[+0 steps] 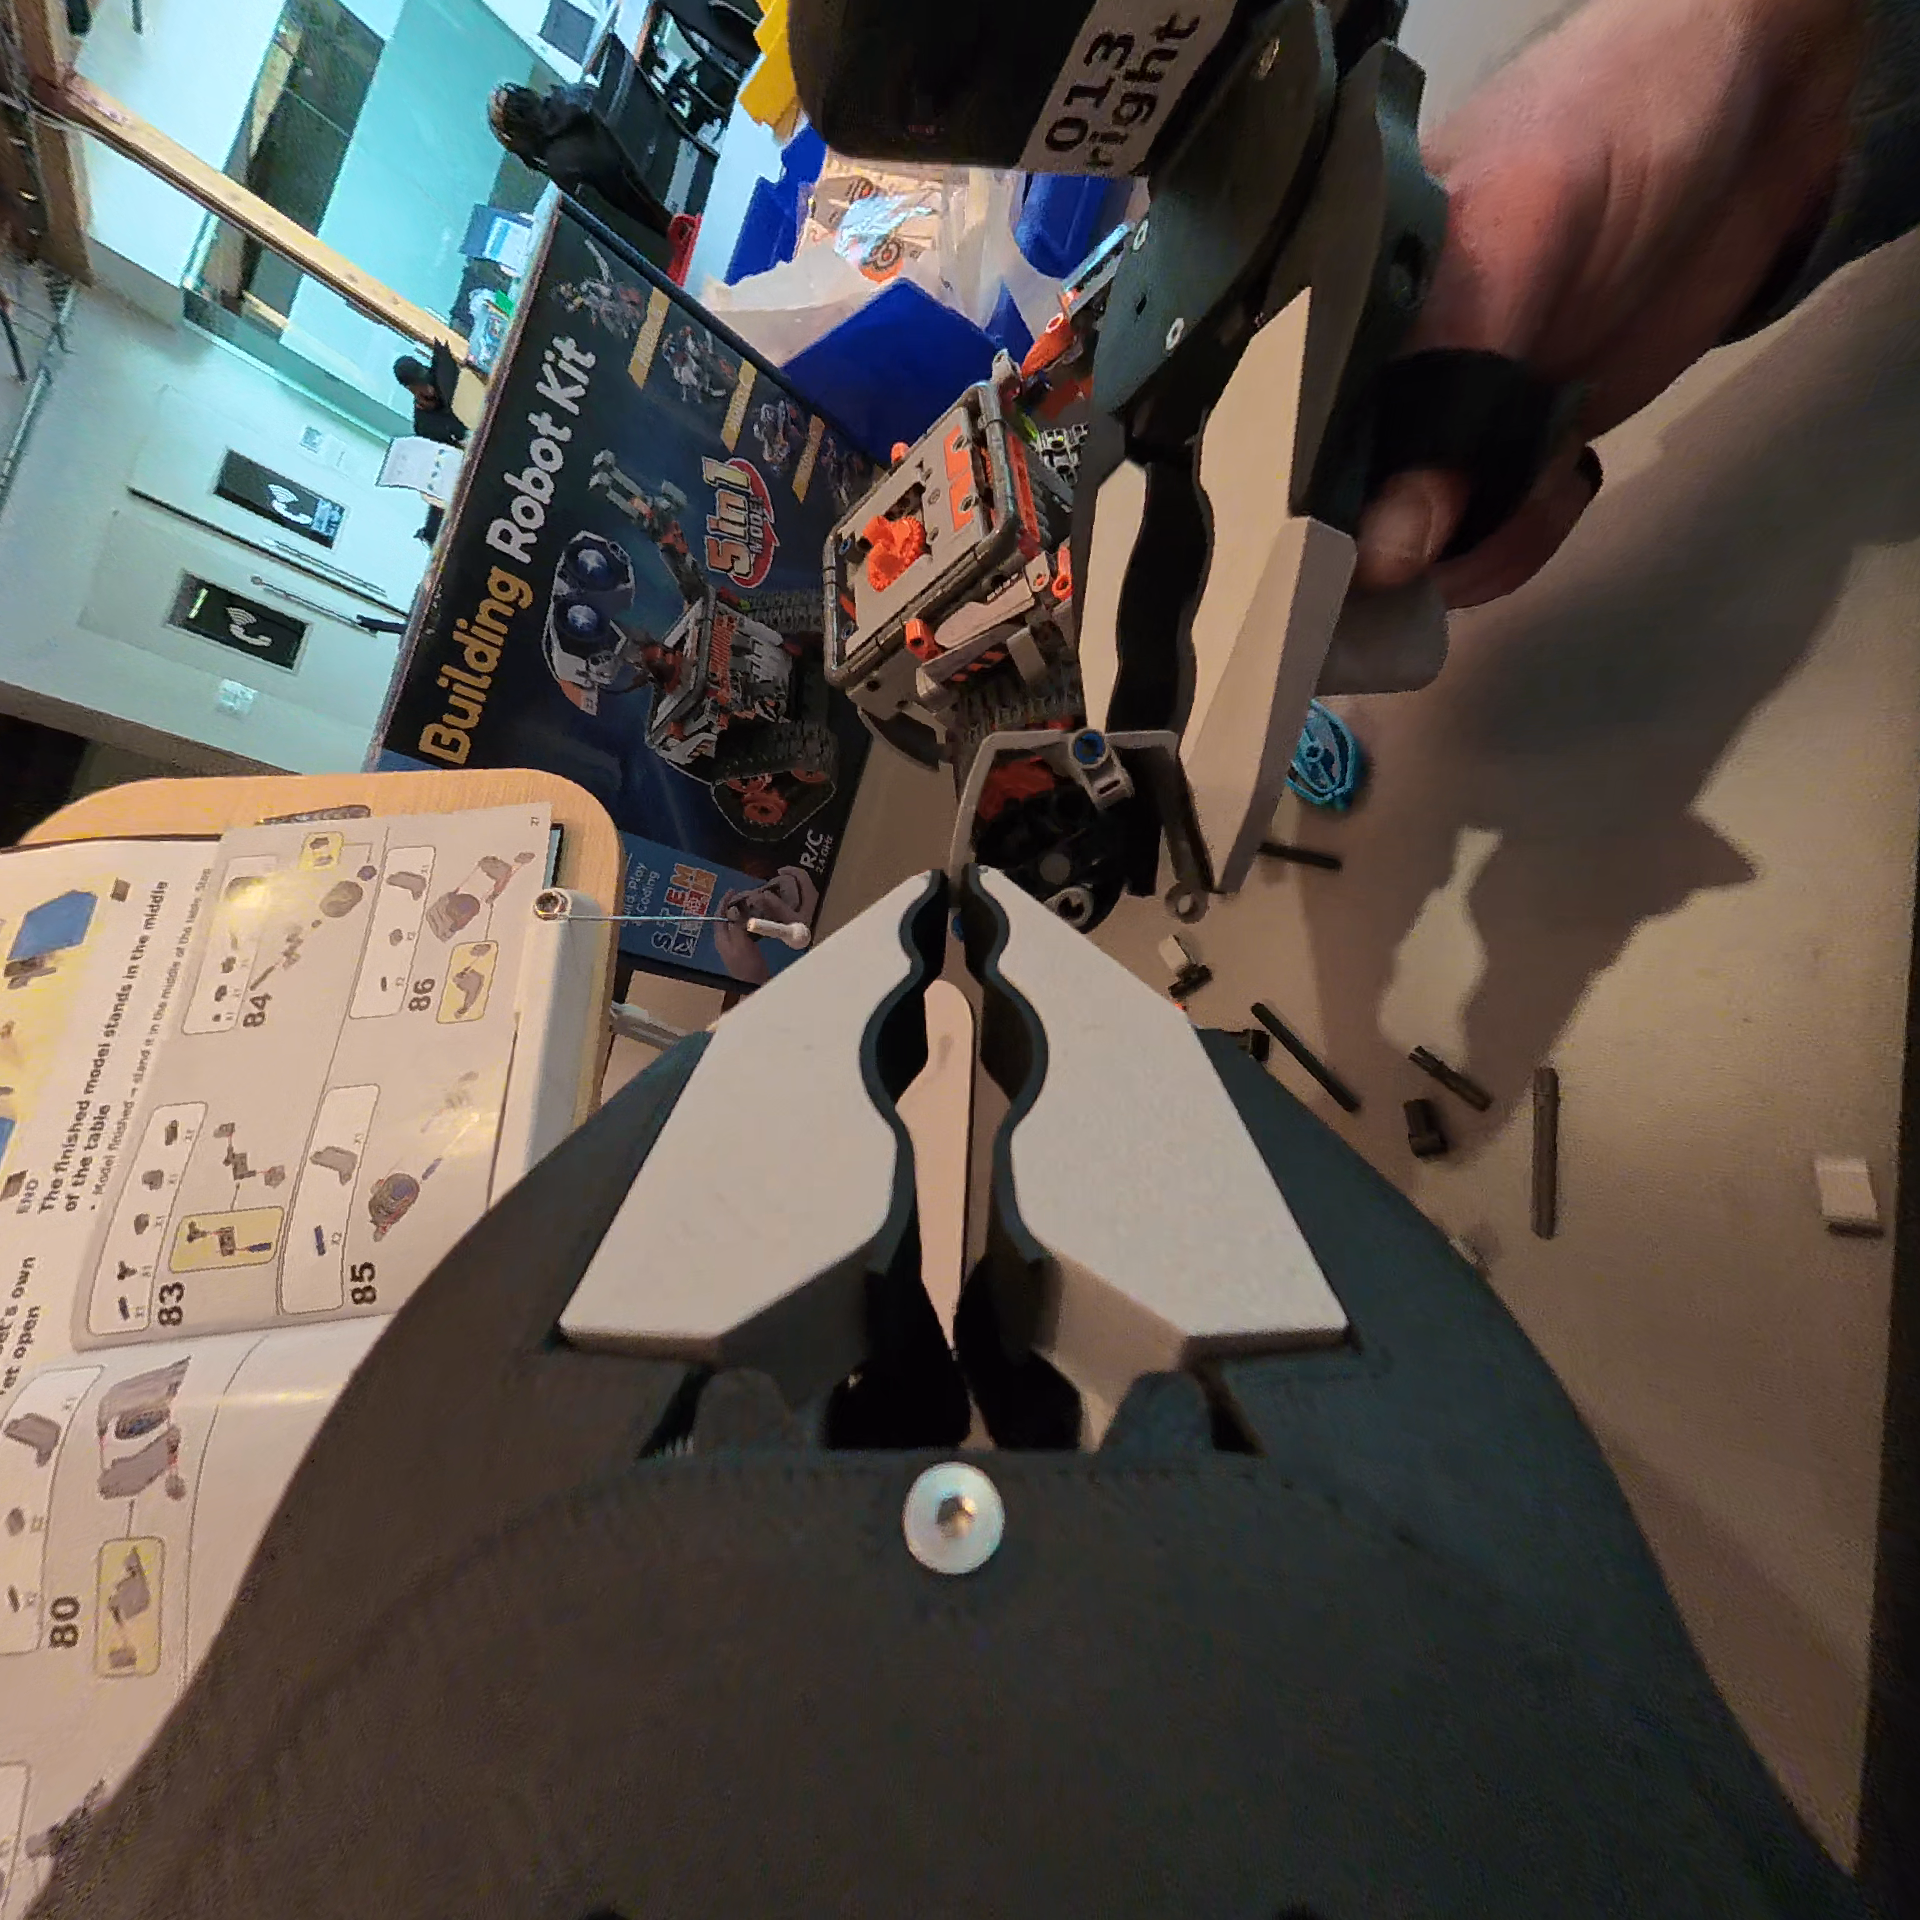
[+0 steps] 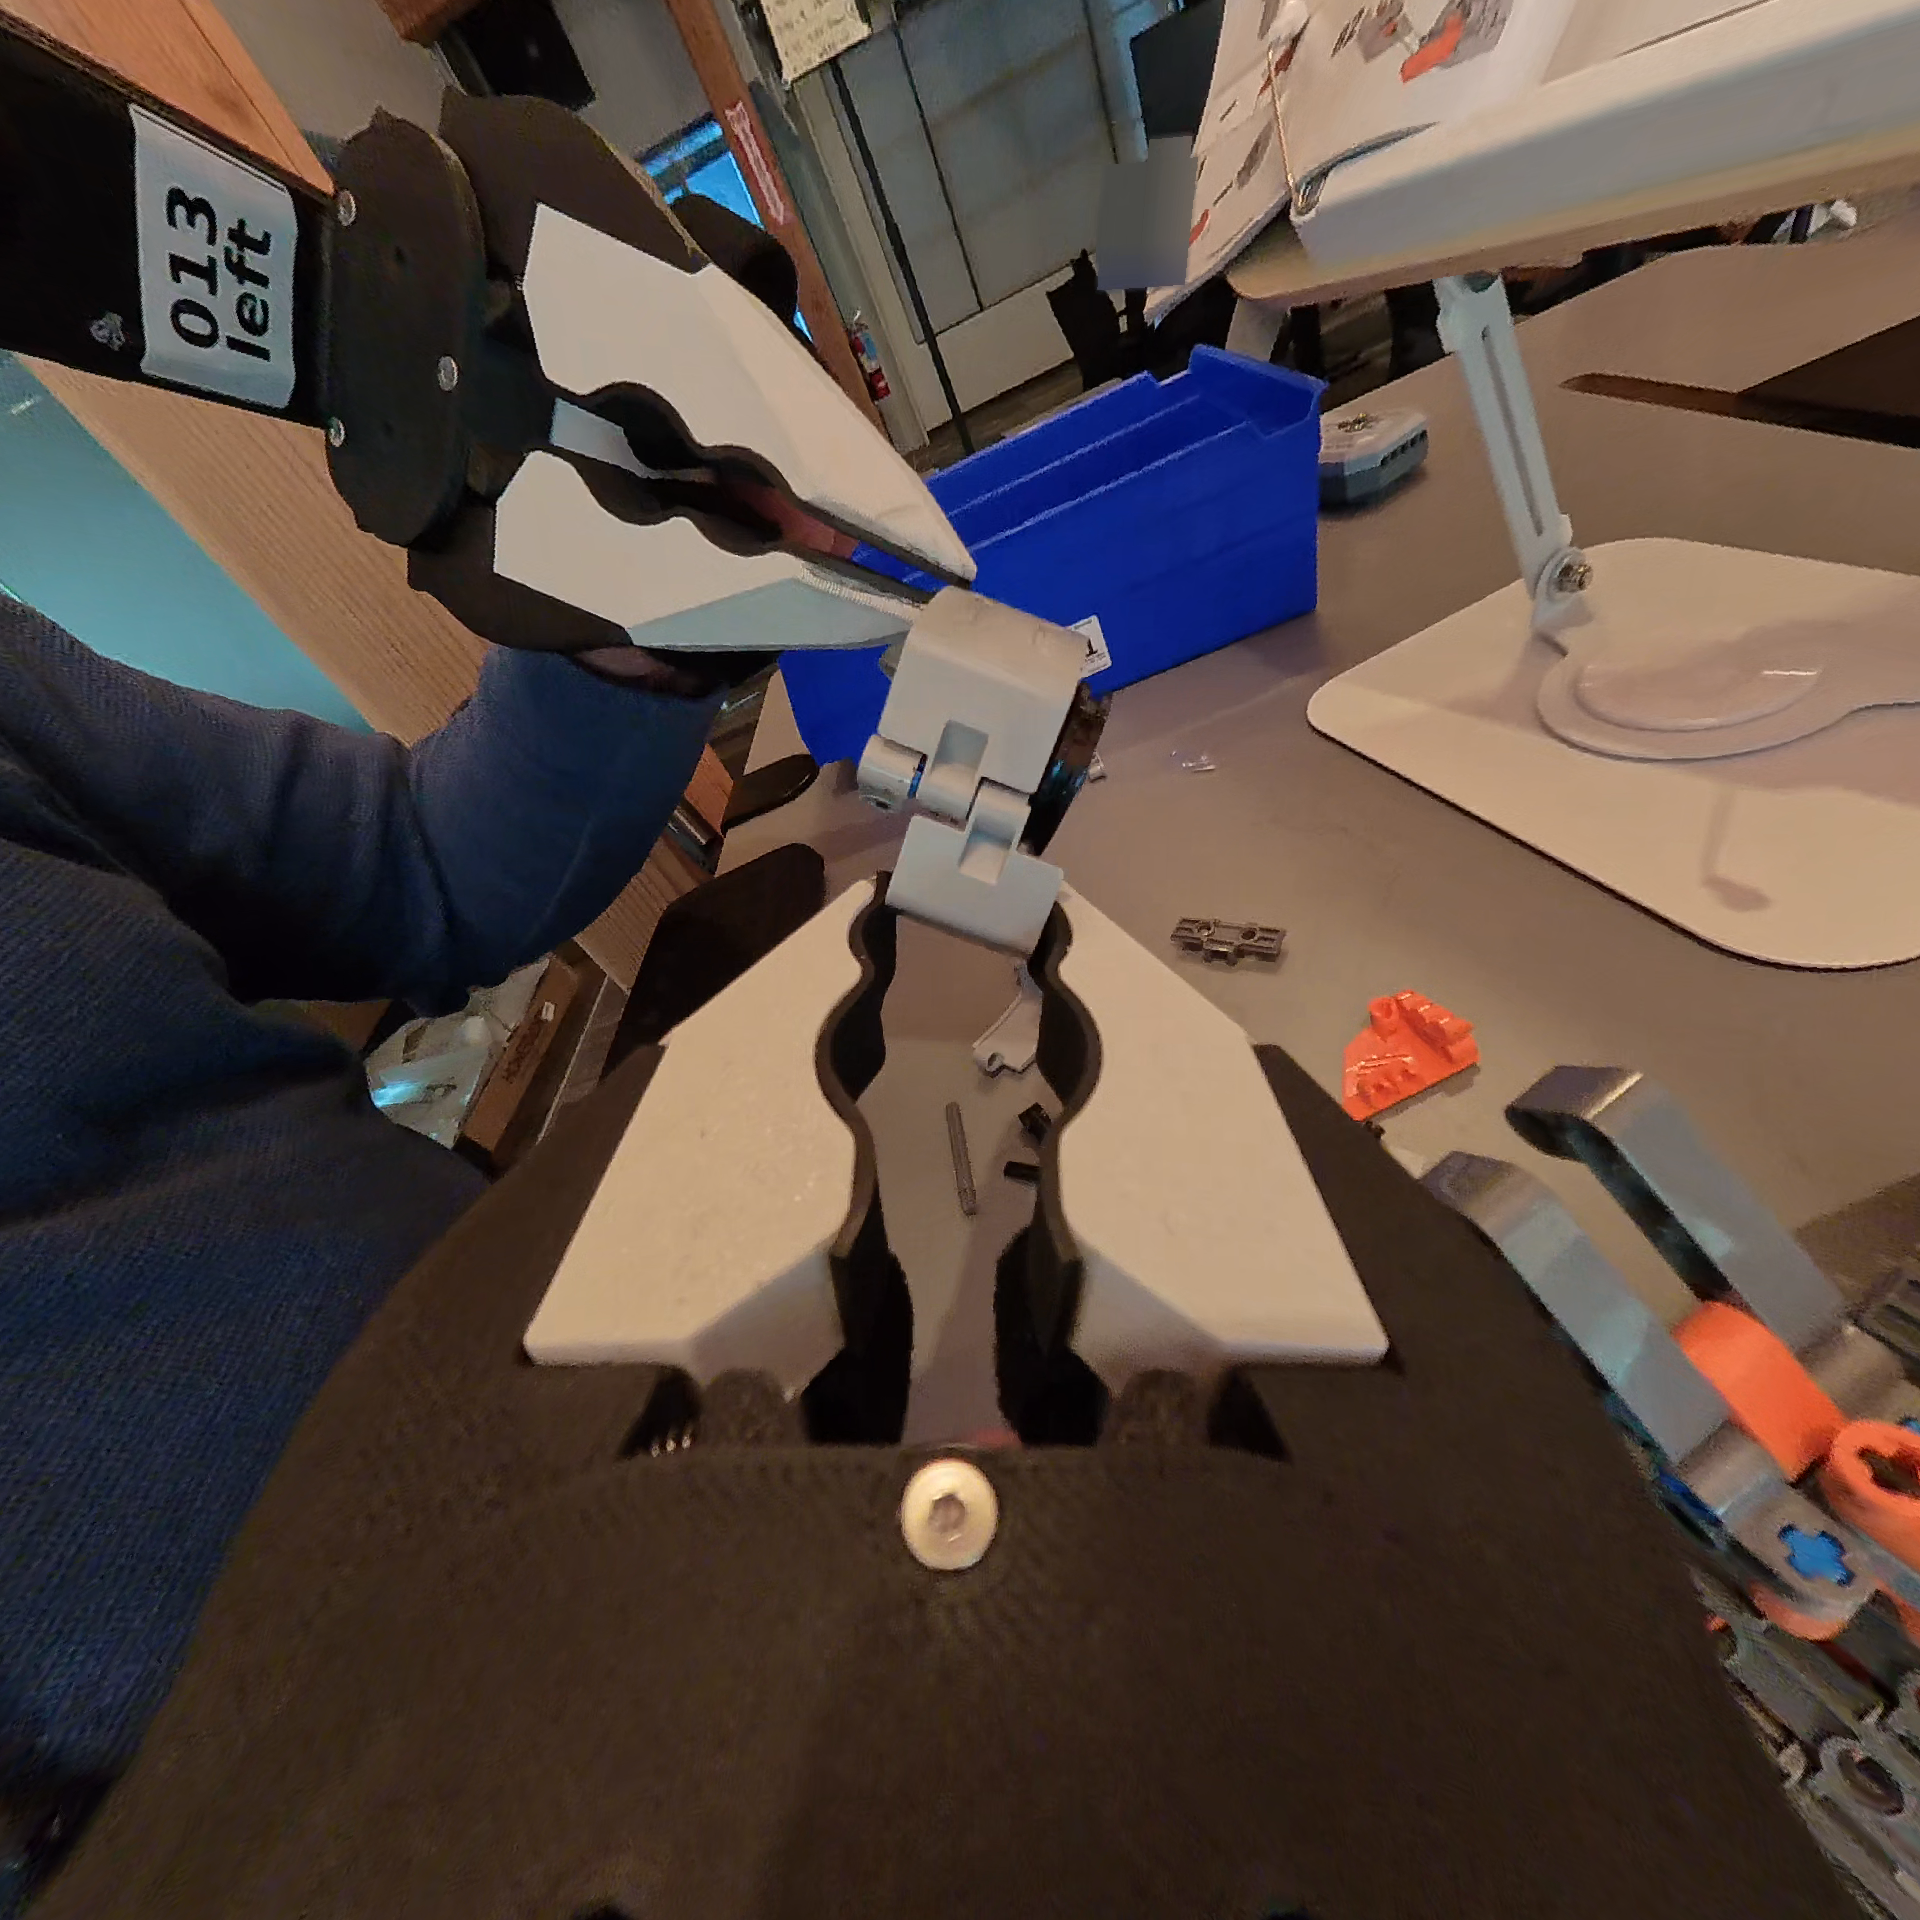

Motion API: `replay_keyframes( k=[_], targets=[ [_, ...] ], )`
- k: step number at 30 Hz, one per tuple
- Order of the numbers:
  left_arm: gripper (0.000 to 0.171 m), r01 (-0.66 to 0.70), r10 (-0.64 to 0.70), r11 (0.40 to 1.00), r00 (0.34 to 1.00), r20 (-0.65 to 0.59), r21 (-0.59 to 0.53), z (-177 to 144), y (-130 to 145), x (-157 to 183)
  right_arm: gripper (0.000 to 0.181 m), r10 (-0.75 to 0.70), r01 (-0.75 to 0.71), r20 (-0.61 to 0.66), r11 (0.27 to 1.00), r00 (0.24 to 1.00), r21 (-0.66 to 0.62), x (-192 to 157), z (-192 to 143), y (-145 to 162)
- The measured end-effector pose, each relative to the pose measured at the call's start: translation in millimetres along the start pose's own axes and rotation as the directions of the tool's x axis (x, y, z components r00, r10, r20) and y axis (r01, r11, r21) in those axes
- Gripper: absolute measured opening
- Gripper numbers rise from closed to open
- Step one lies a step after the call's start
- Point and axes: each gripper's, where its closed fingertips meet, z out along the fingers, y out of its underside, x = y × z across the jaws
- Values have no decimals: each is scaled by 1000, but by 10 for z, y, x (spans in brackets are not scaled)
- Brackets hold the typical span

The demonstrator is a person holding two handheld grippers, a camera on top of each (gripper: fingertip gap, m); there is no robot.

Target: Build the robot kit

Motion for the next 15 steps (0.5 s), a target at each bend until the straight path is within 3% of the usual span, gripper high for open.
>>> replay_keyframes(
  k=[9,11,15],
  targets=[
    [17,229,-229,965,973,-13,125,-117,-63,-75,23,85,-90,39,983,996,161,33,-141,-221],
    [18,206,-209,971,978,12,124,-120,-41,-25,23,72,-77,37,986,997,148,23,-134,-207],
    [22,40,-44,998,996,78,54,-36,-72,56,23,83,-93,75,985,994,143,-34,-97,-205]
  ],
)
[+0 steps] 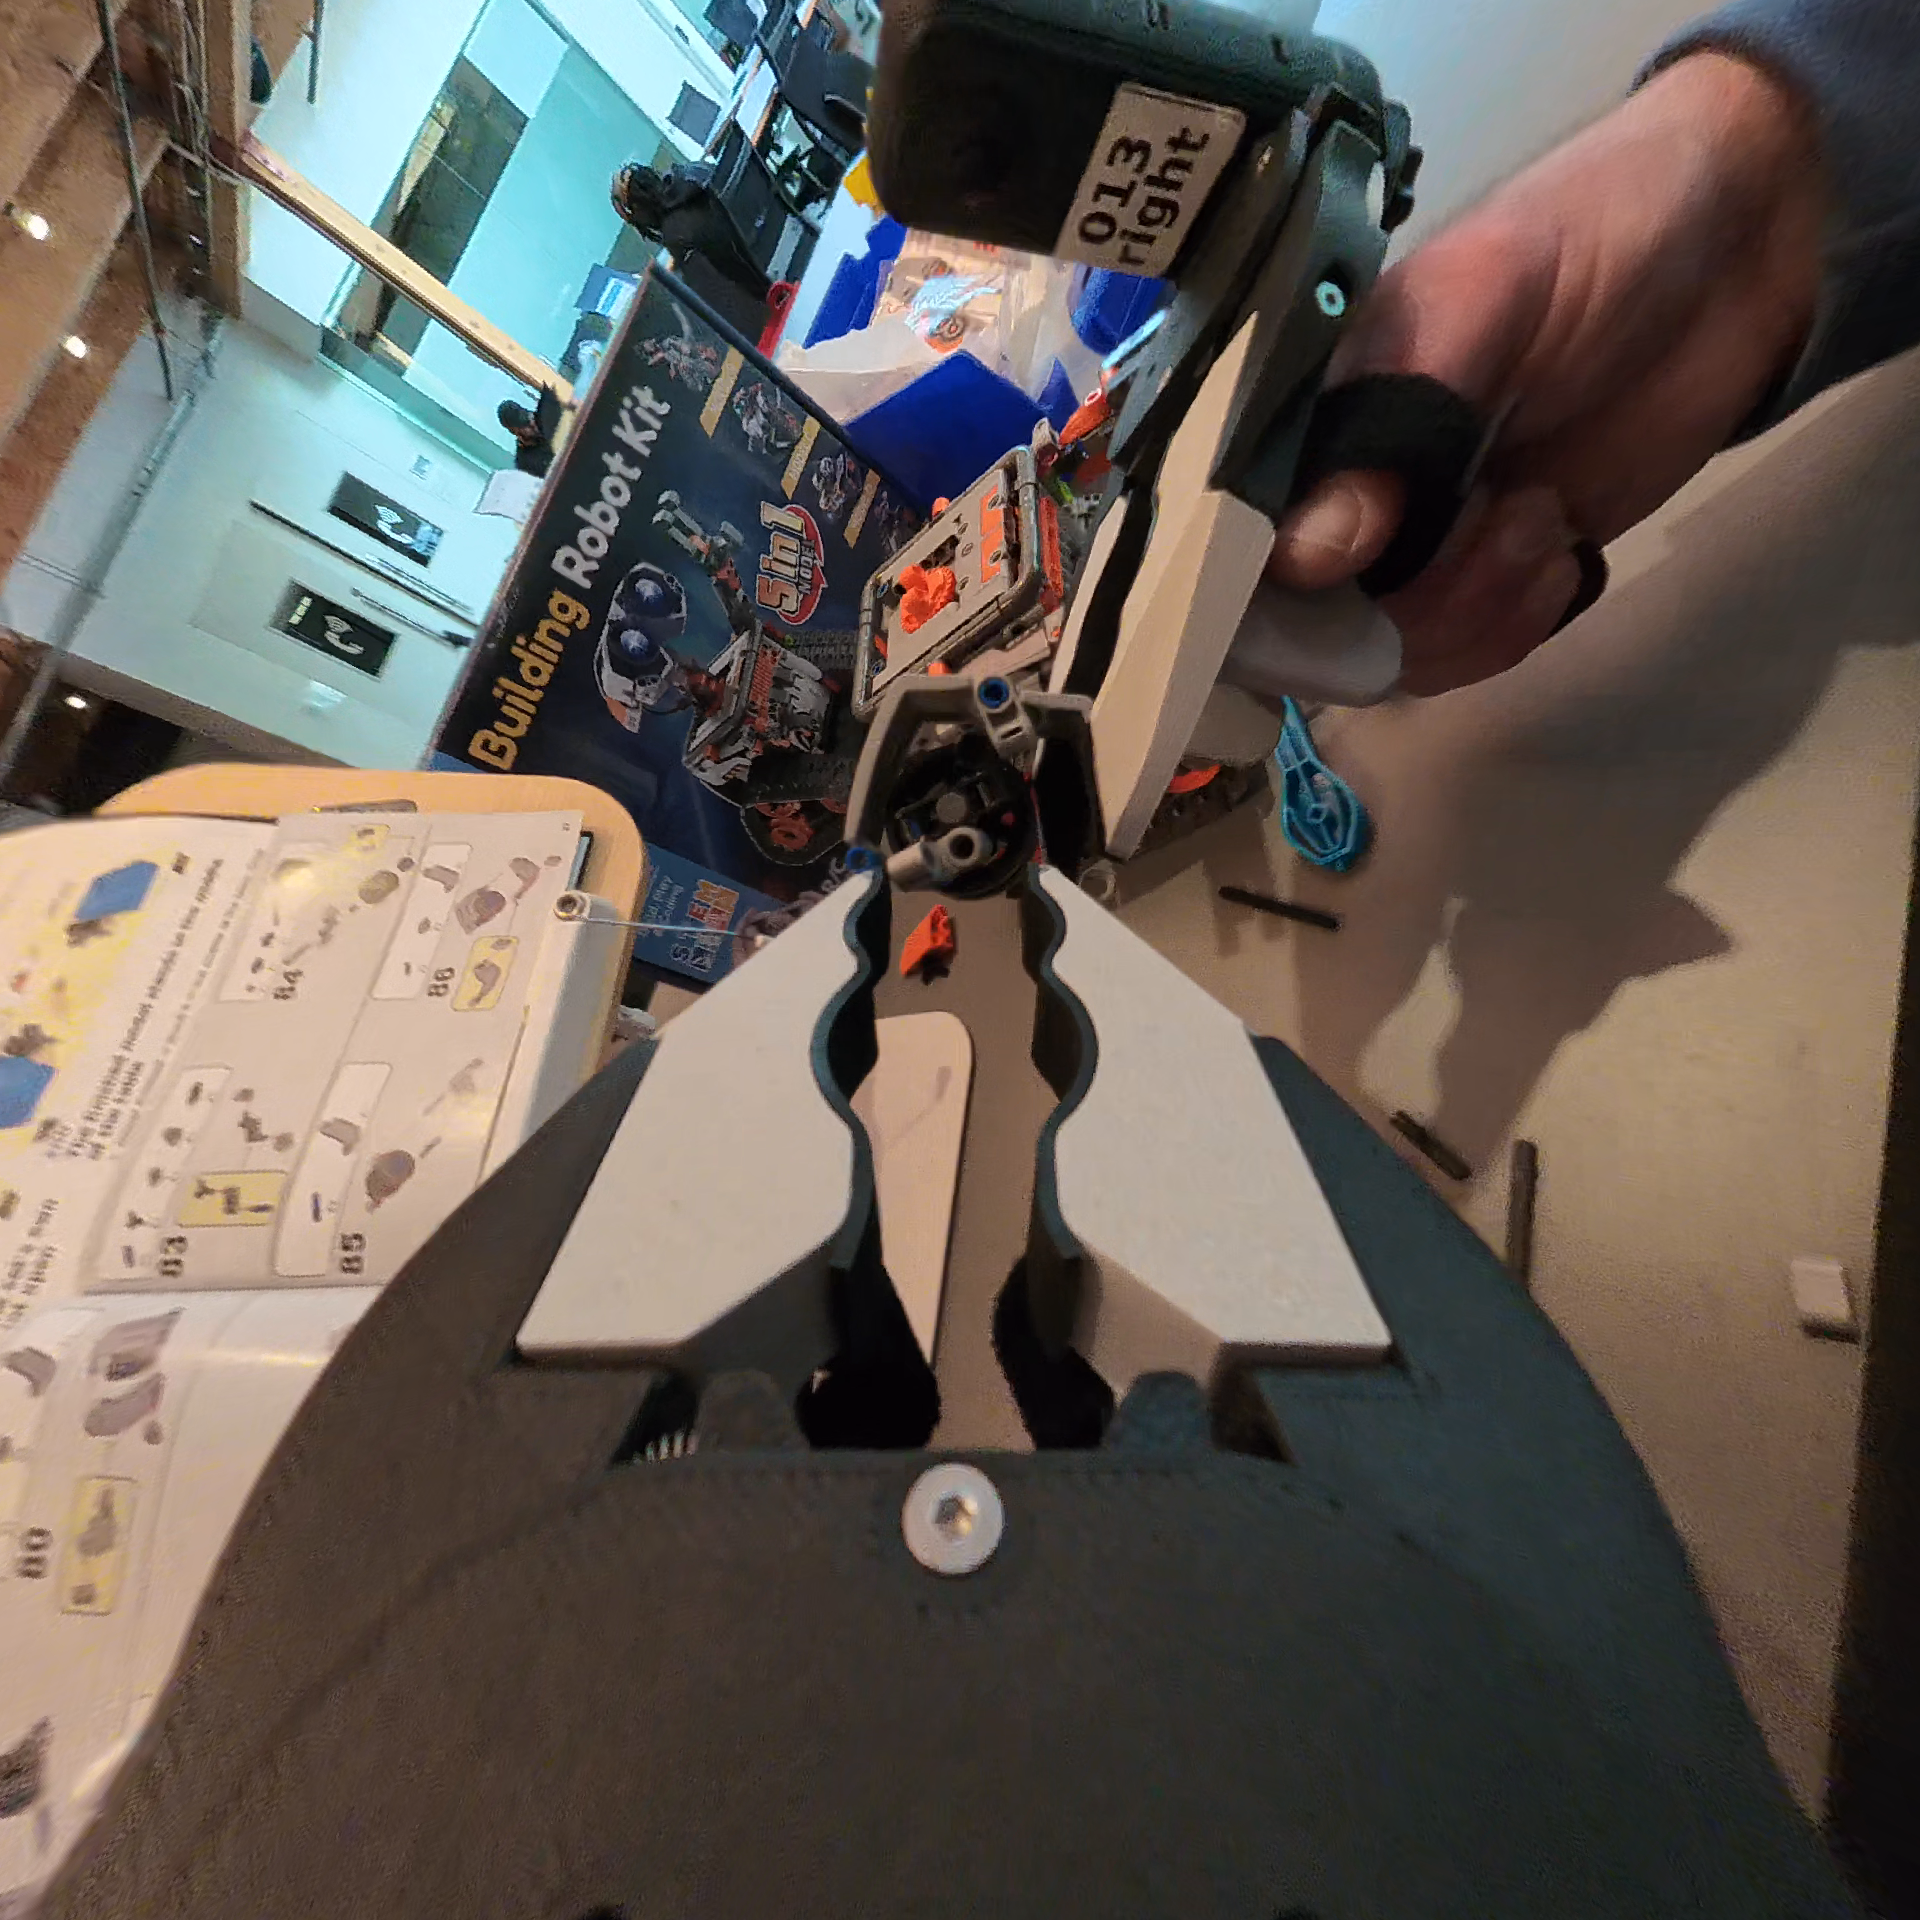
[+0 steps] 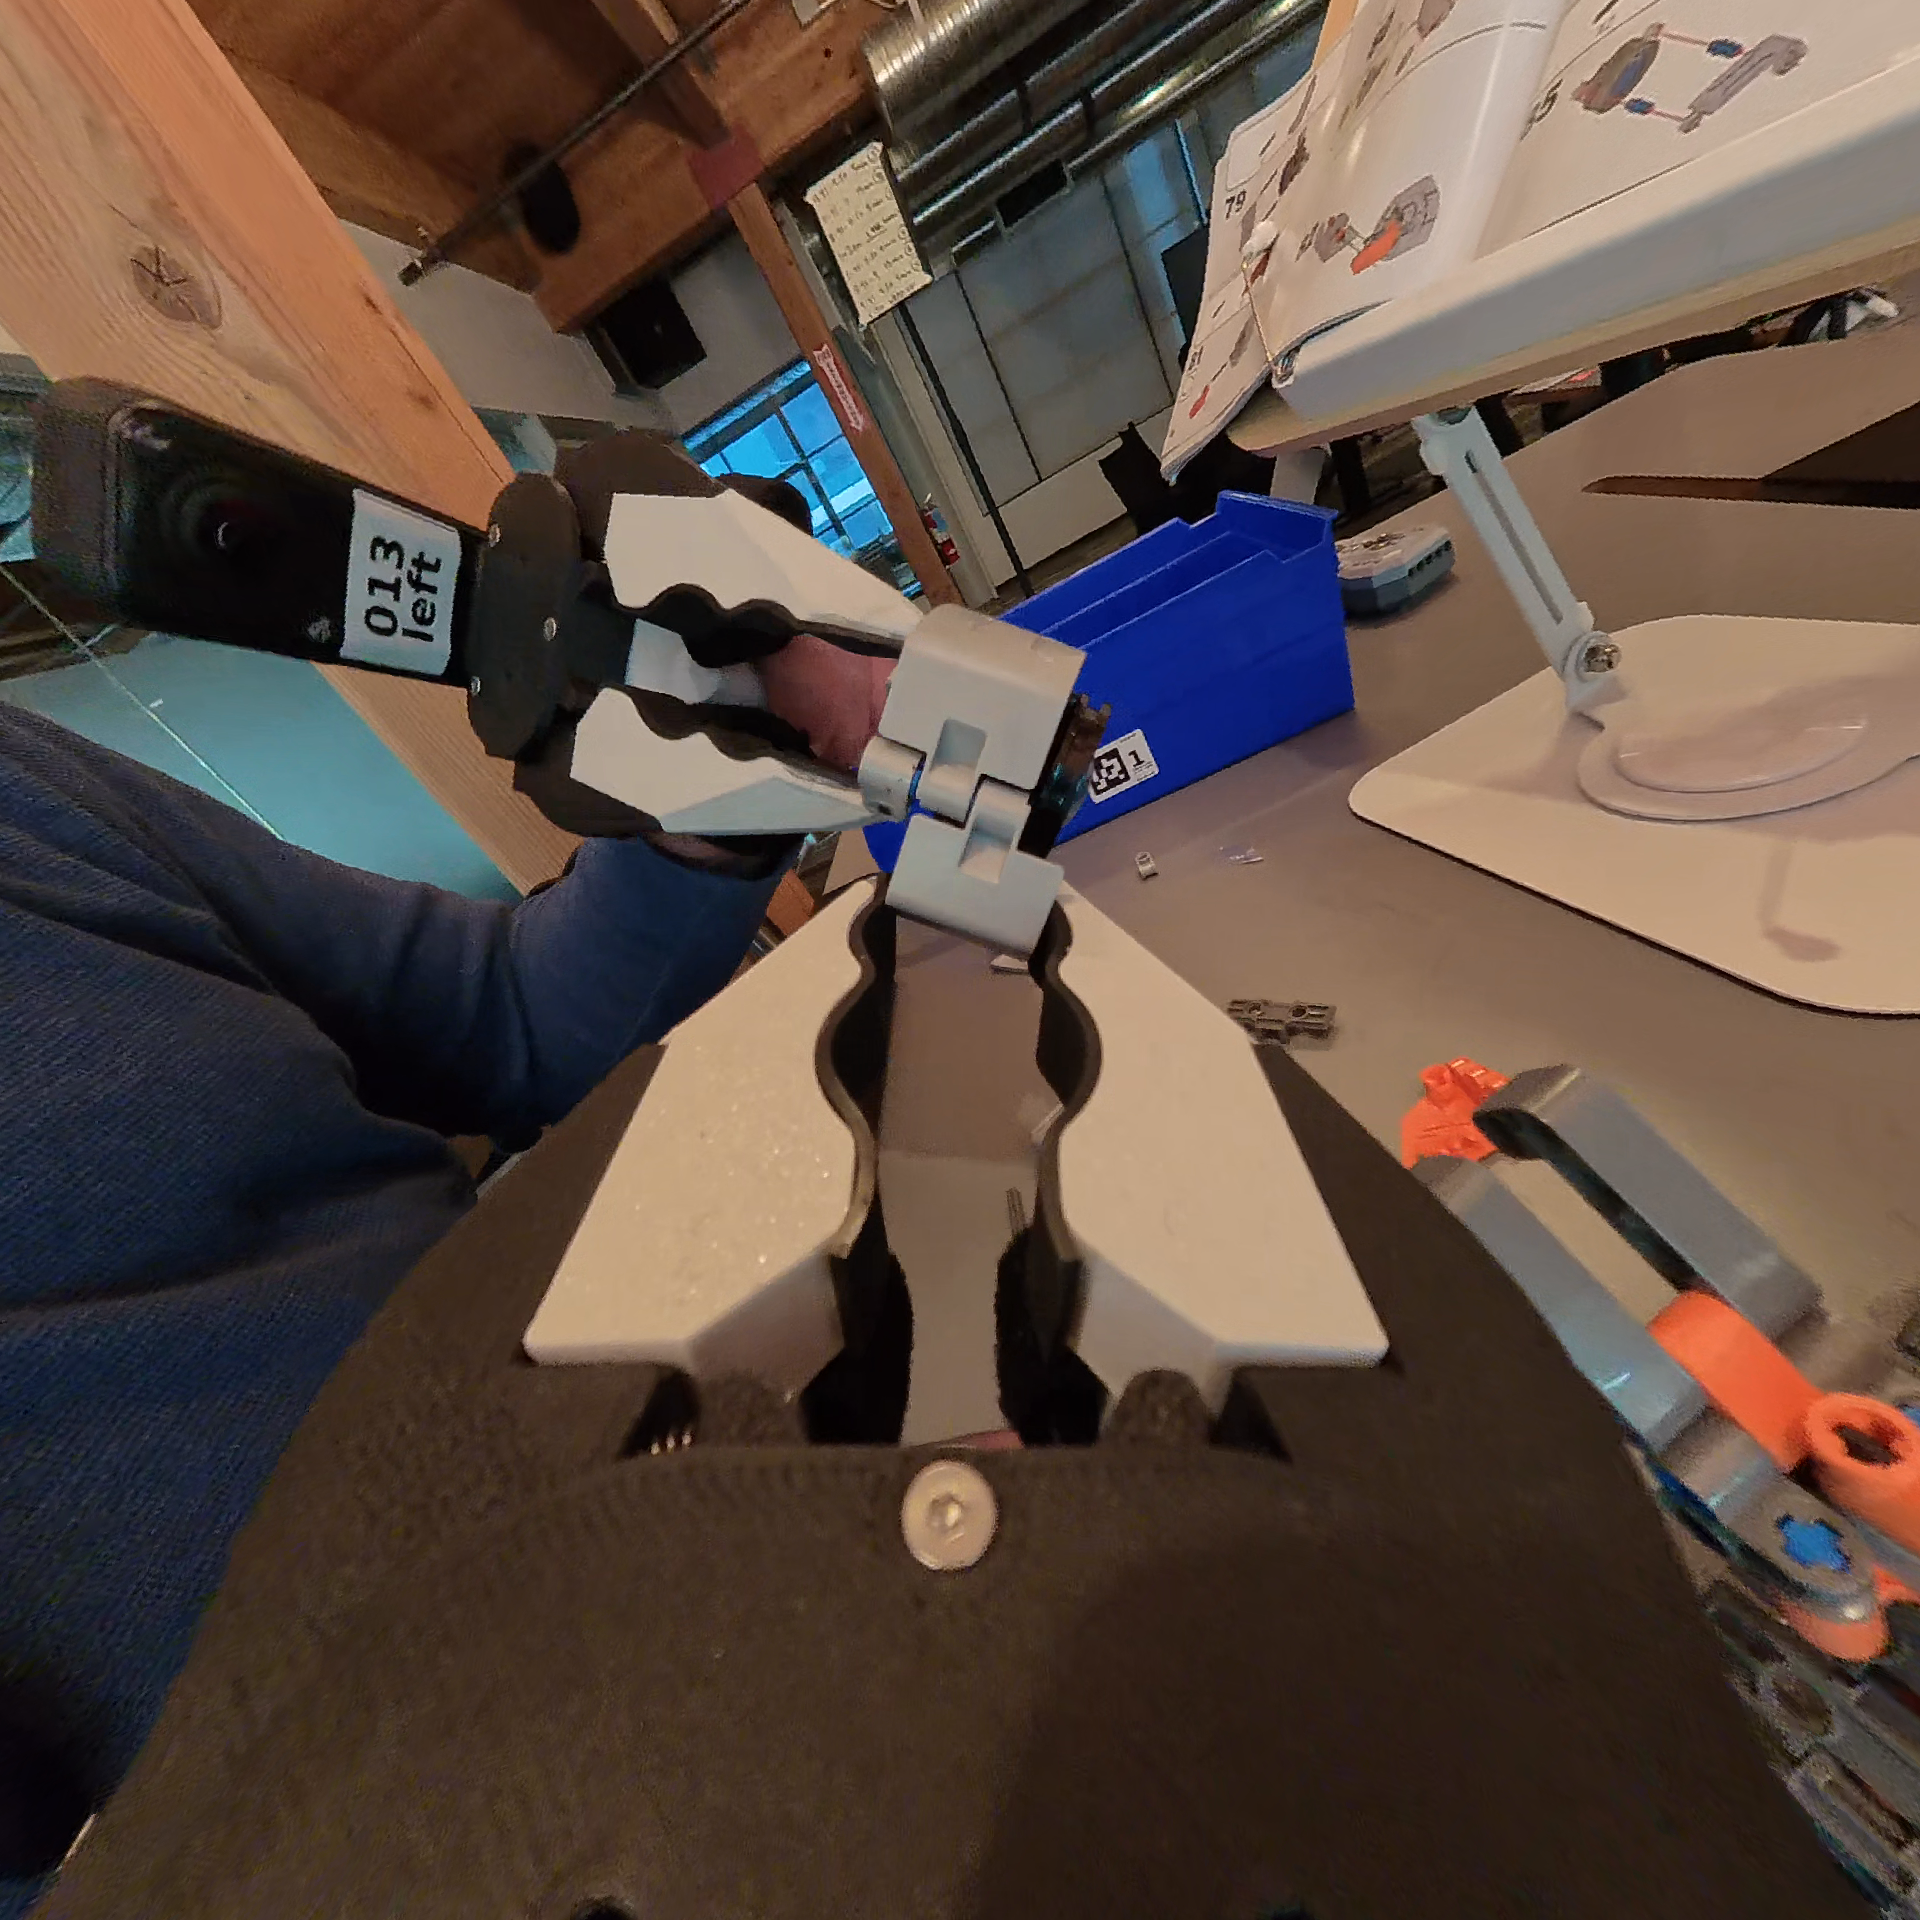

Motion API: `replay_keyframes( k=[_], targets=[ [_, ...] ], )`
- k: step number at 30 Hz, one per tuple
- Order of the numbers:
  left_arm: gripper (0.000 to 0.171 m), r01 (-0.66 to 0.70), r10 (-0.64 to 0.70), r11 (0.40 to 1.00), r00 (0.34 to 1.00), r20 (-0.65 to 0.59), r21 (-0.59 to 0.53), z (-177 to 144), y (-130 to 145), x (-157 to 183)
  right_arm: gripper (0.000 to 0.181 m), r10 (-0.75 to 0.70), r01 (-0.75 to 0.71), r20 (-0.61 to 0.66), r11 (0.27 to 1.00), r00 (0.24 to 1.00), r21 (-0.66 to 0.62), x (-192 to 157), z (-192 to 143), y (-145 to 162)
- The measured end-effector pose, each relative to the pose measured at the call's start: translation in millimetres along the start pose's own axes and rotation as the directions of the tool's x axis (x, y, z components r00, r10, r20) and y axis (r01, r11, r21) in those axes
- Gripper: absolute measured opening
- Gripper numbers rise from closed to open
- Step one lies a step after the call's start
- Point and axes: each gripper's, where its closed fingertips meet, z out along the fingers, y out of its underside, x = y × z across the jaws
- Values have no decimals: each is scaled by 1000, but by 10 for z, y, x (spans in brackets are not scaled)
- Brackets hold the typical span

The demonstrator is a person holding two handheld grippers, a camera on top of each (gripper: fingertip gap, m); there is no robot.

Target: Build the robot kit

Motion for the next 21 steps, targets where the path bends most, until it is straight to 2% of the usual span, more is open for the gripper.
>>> replay_keyframes(
  k=[4,13,18,21],
  targets=[
    [13,-59,60,998,997,38,-13,19,-32,-34,23,11,-11,8,1000,1000,15,-5,-17,-21],
    [4,121,-124,992,988,91,31,72,-95,-82,23,-2,5,-42,996,999,89,29,-60,-116],
    [4,172,-176,984,980,93,49,82,-117,-70,23,-15,22,-70,994,997,108,52,-75,-149],
    [10,221,-225,972,973,56,76,85,-145,-41,23,-13,21,-69,994,998,111,55,-87,-157]
  ],
)
